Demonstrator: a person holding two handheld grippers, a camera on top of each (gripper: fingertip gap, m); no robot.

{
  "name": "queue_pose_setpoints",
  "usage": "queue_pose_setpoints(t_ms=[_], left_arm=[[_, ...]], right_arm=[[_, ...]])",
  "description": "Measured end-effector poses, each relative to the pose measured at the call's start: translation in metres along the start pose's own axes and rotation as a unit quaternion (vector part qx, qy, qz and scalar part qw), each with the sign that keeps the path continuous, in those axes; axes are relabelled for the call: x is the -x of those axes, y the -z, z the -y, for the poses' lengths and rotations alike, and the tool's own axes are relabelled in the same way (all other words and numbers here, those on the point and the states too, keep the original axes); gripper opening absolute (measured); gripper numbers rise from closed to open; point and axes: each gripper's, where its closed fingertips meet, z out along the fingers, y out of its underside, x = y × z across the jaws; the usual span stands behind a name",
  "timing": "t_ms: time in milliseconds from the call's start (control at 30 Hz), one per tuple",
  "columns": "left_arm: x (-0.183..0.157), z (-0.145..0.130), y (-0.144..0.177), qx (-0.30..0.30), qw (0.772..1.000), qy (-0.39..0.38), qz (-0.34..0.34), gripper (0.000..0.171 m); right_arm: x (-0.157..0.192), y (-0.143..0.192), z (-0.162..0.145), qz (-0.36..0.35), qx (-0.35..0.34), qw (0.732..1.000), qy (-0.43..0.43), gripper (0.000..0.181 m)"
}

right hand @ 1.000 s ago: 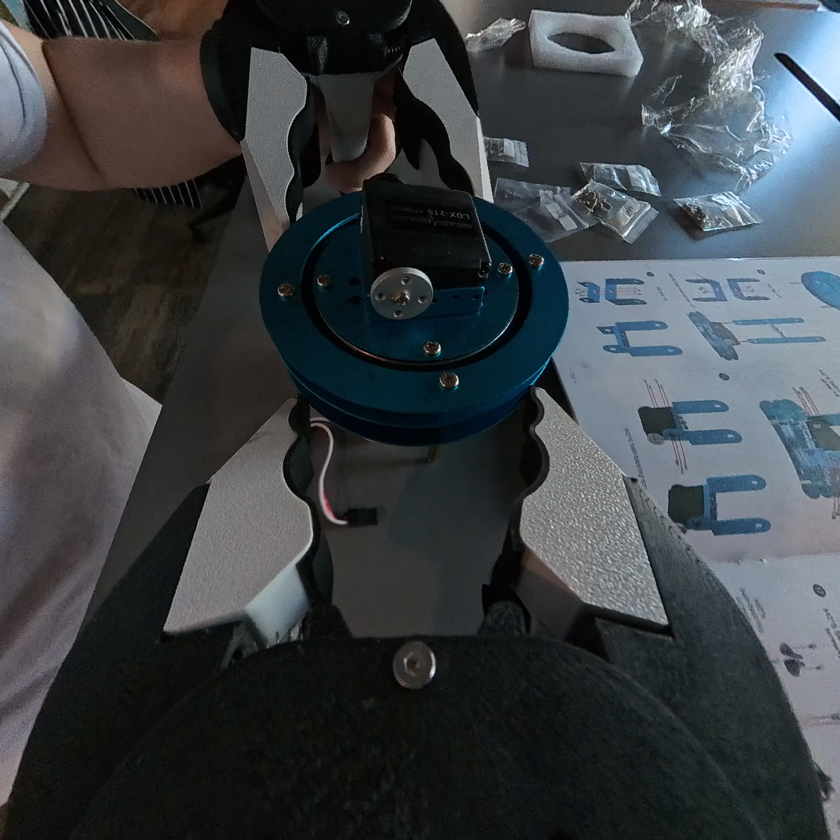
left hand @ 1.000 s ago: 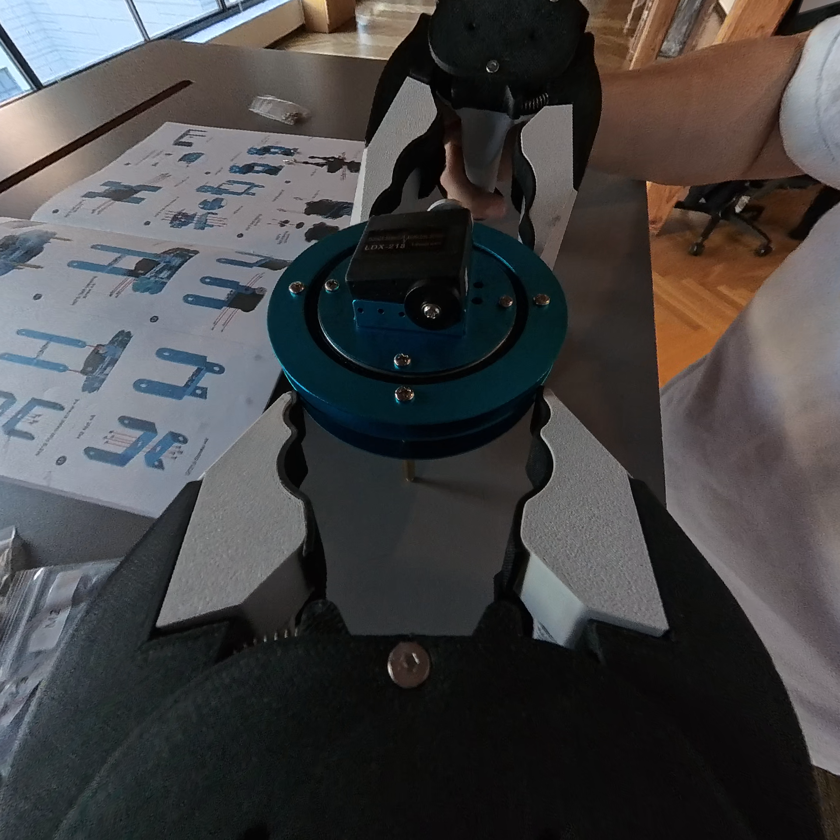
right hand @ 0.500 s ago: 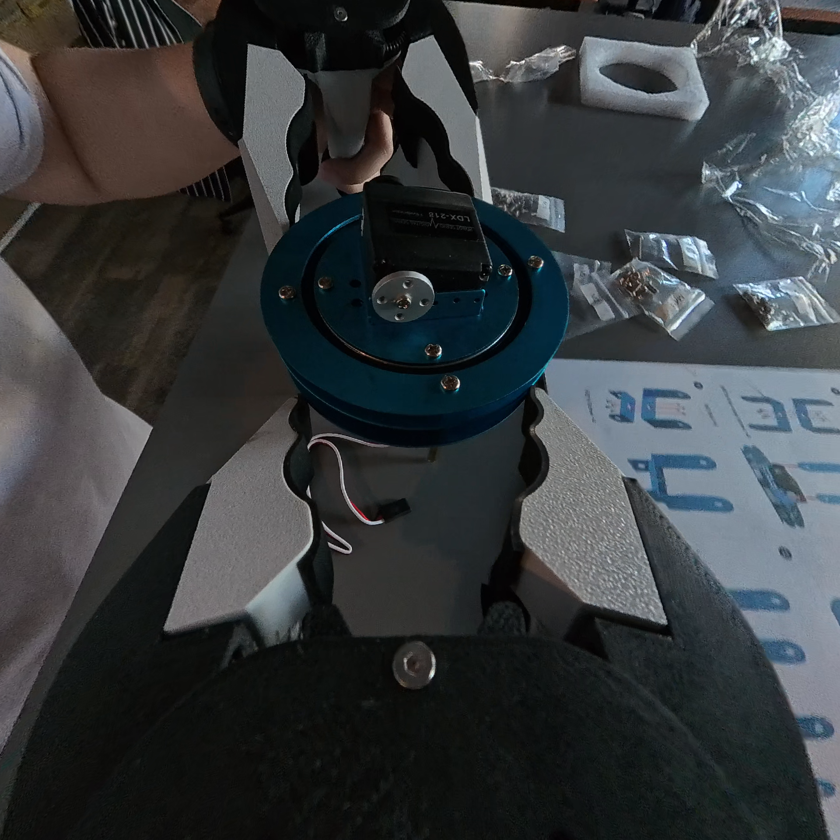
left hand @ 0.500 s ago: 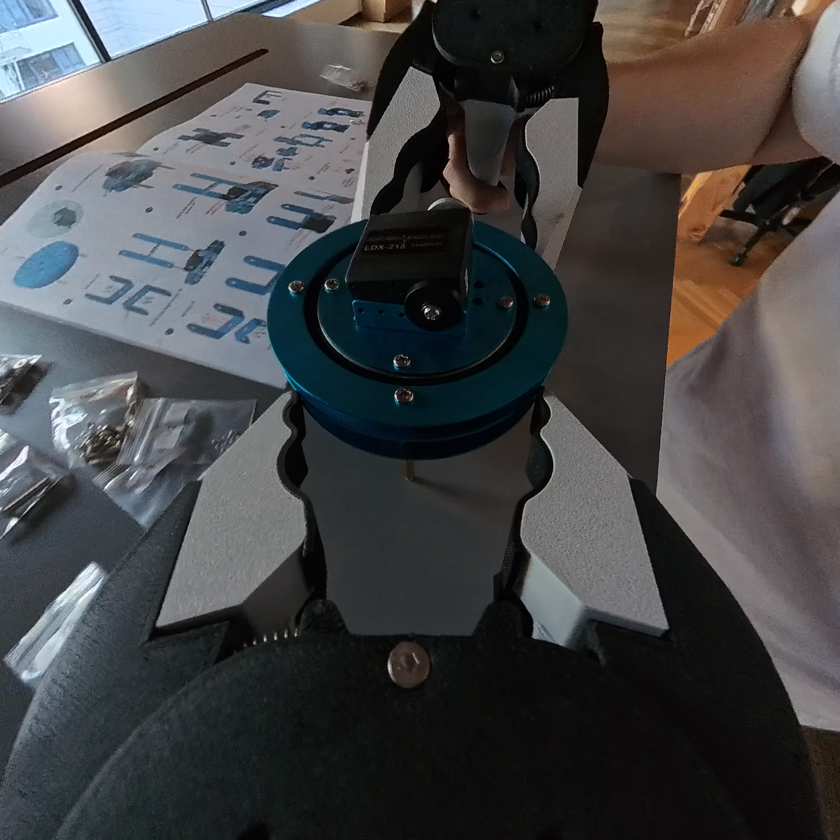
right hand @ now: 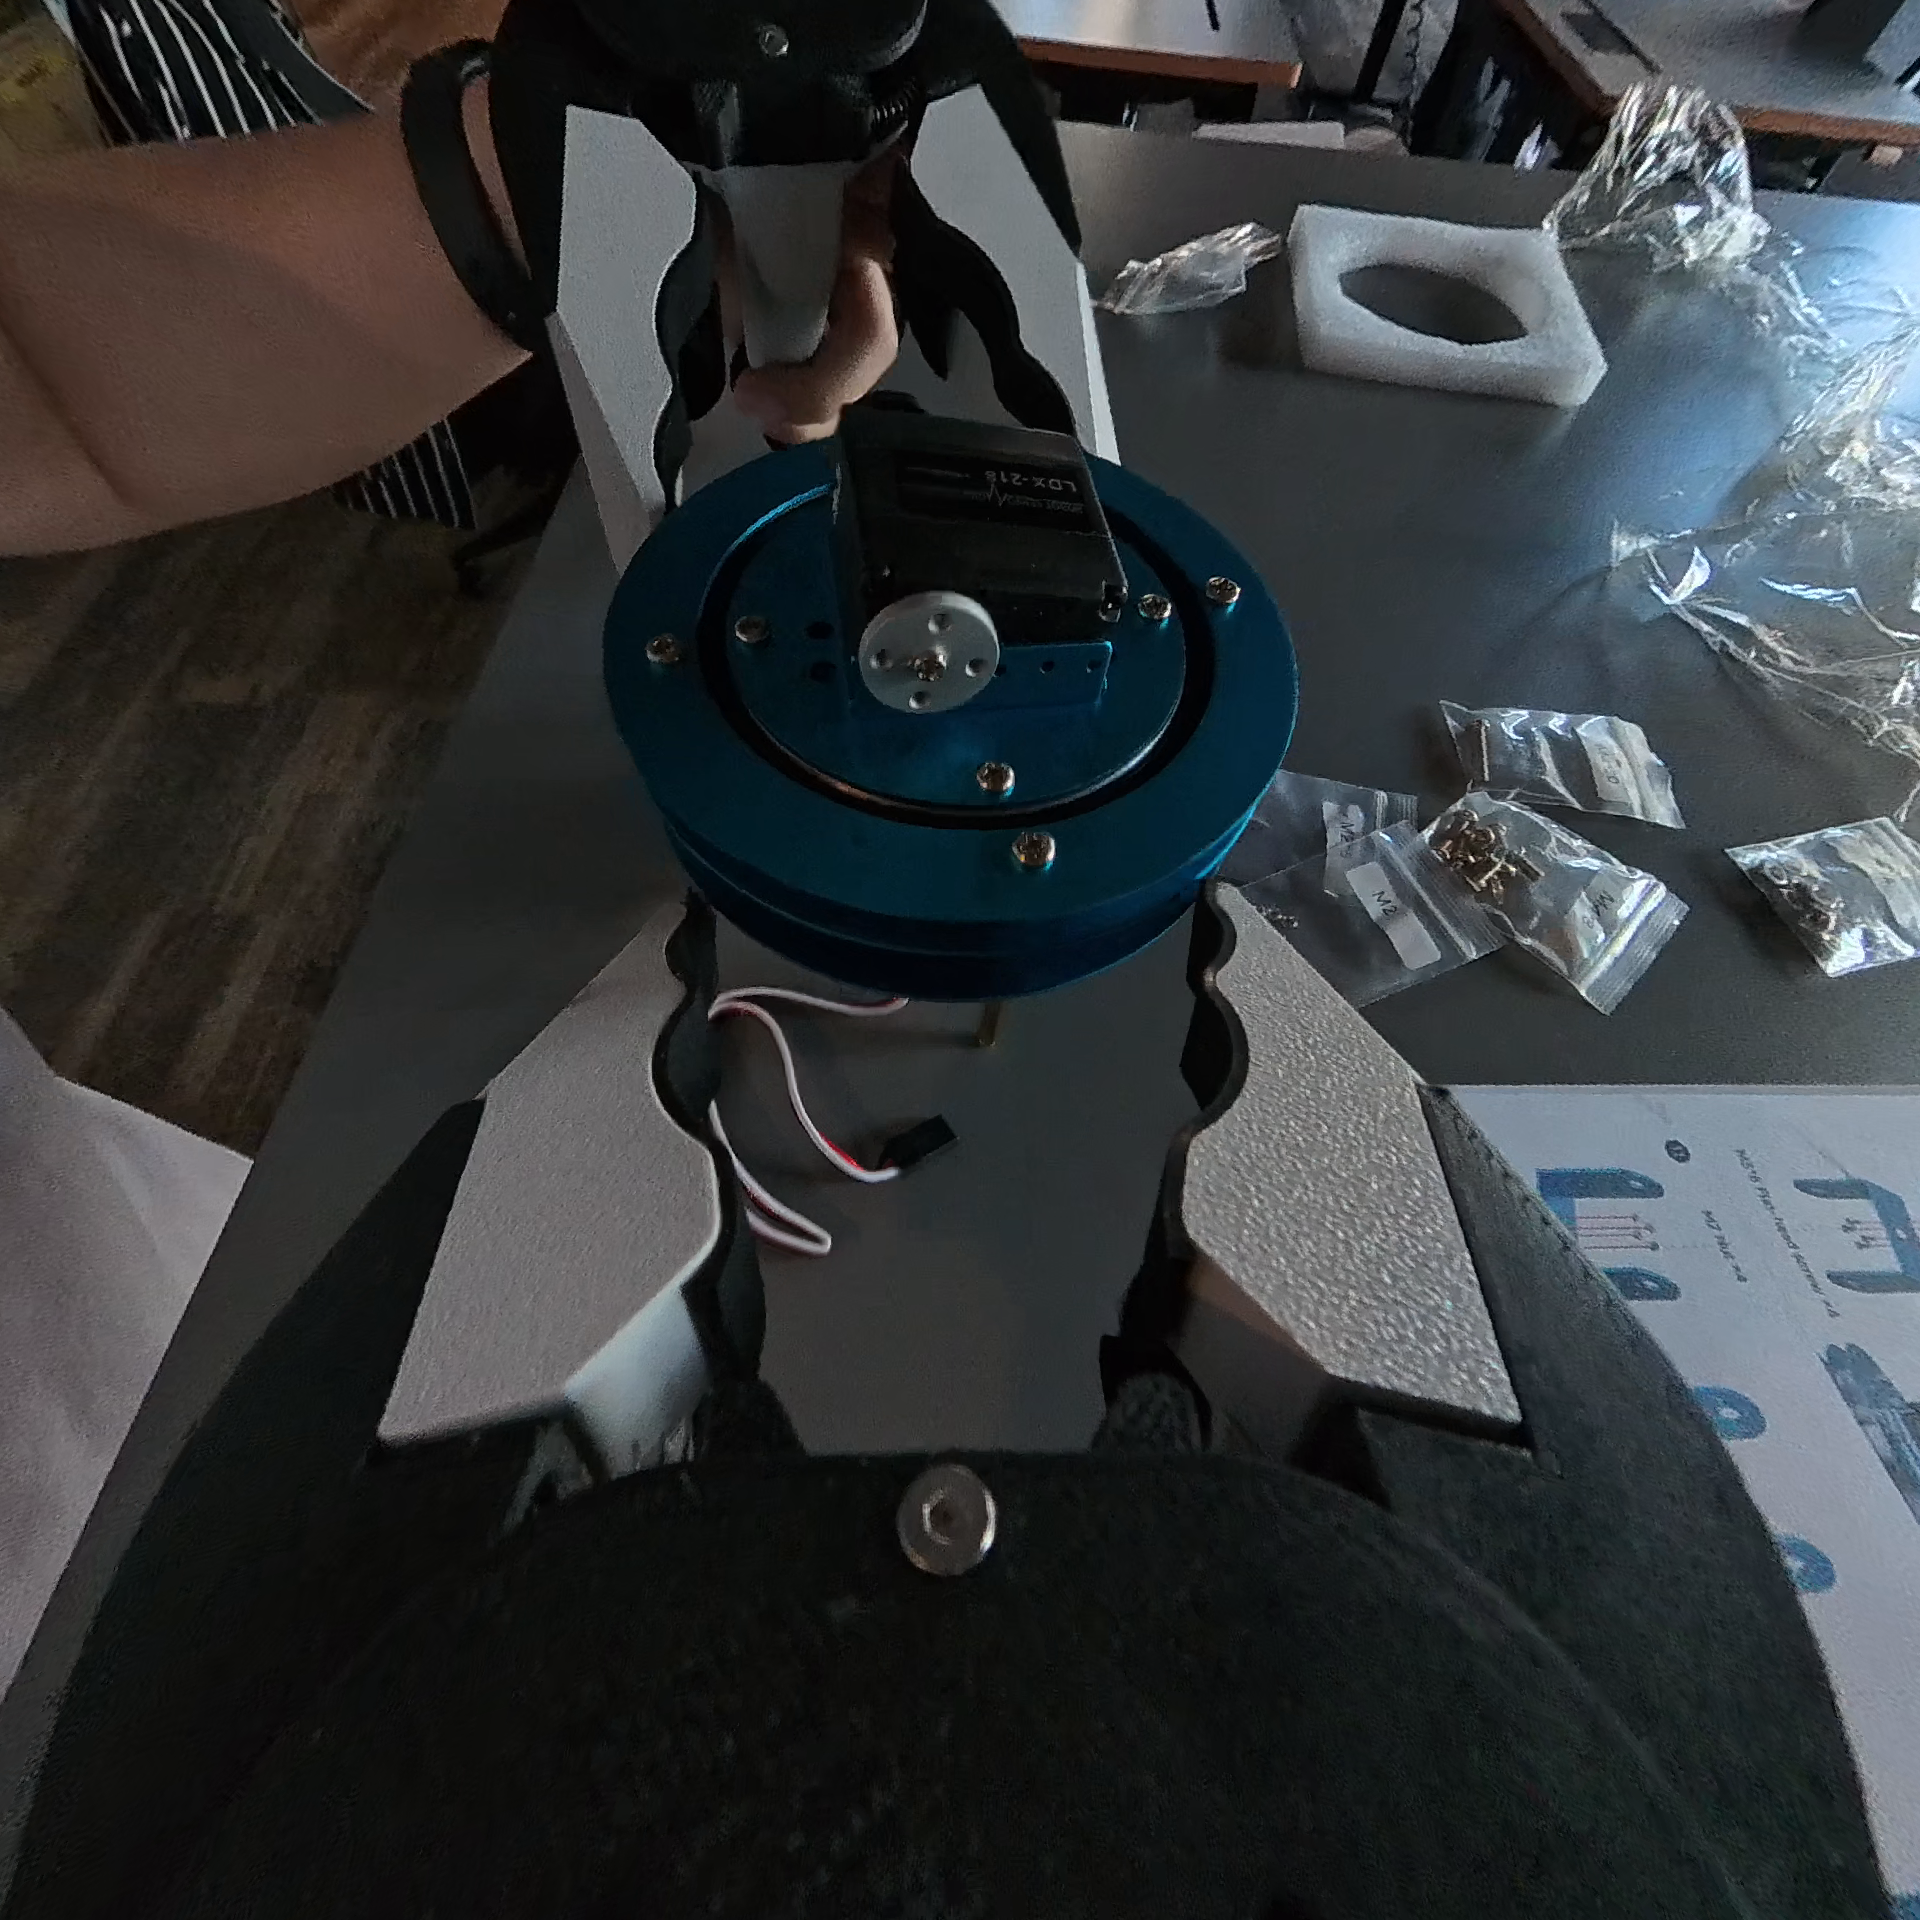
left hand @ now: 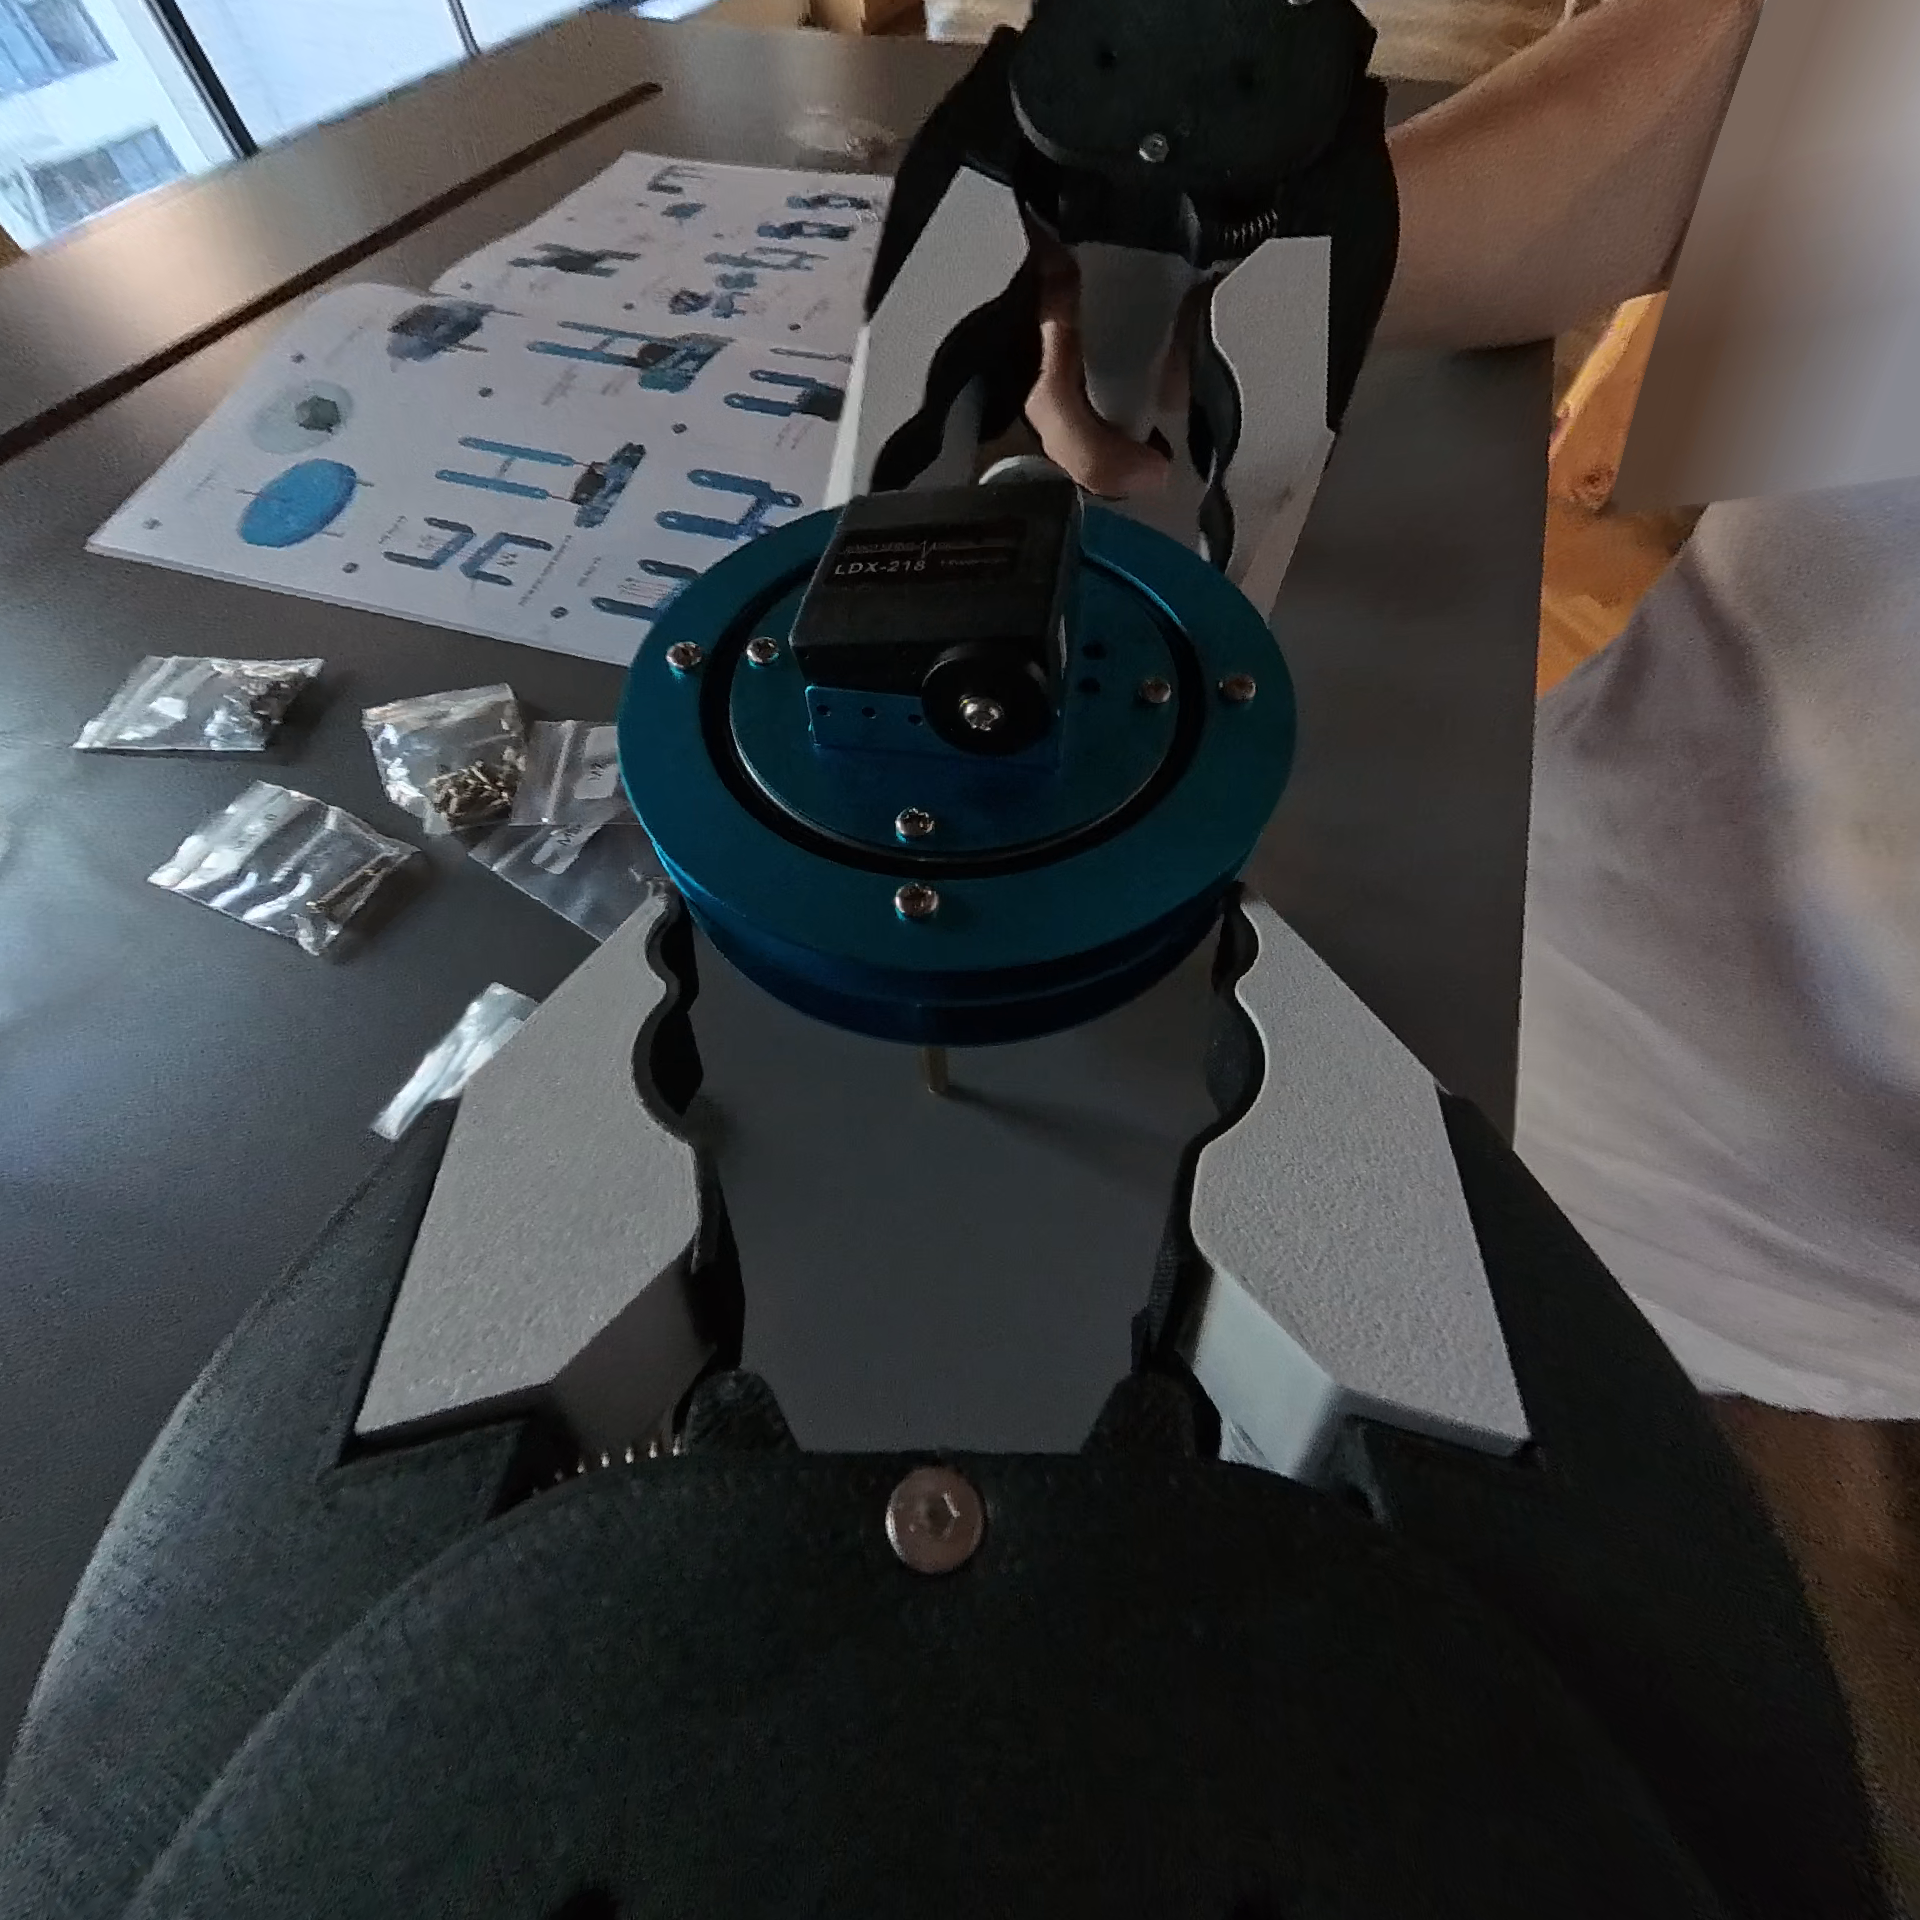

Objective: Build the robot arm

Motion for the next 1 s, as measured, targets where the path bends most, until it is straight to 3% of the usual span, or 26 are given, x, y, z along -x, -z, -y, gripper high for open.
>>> queue_pose_setpoints(t_ms=[100,200,300,333,367,467,600,733,800,1000], left_arm=[[0.005,0.014,0.014,-0.067,0.997,0.018,0.028,0.11],[0.017,0.014,0.047,-0.11,0.987,0.049,0.104,0.104],[0.009,0.016,0.076,-0.143,0.976,0.073,0.146,0.097],[0.007,0.018,0.084,-0.15,0.972,0.079,0.164,0.09],[0.005,0.02,0.092,-0.156,0.967,0.082,0.184,0.078],[-0.01,0.036,0.109,-0.203,0.953,0.081,0.211,0.05],[-0.043,0.043,0.116,-0.244,0.941,0.097,0.212,0.036],[-0.07,0.019,0.127,-0.218,0.934,0.13,0.253,0.039],[-0.074,-0.002,0.139,-0.183,0.922,0.148,0.308,0.052],[-0.097,-0.028,0.158,-0.155,0.904,0.178,0.357,0.053]], right_arm=[[-0.005,0.029,-0.014,-0.014,0.003,1.0,0.001,0.093],[-0.051,0.09,-0.036,-0.093,0.018,0.996,-0.009,0.084],[-0.132,0.155,-0.032,-0.133,0.027,0.991,-0.018,0.034],[-0.169,0.172,-0.029,-0.152,0.039,0.987,-0.042,0.009],[-0.208,0.184,-0.029,-0.173,0.054,0.981,-0.066,0.0],[-0.301,0.19,-0.06,-0.231,0.154,0.954,-0.117,0.0],[-0.358,0.165,-0.104,-0.255,0.222,0.929,-0.151,0.0],[-0.379,0.145,-0.126,-0.228,0.244,0.927,-0.169,0.0],[-0.377,0.138,-0.133,-0.193,0.263,0.926,-0.188,0.0],[-0.355,0.138,-0.146,-0.124,0.322,0.92,-0.185,0.0]])
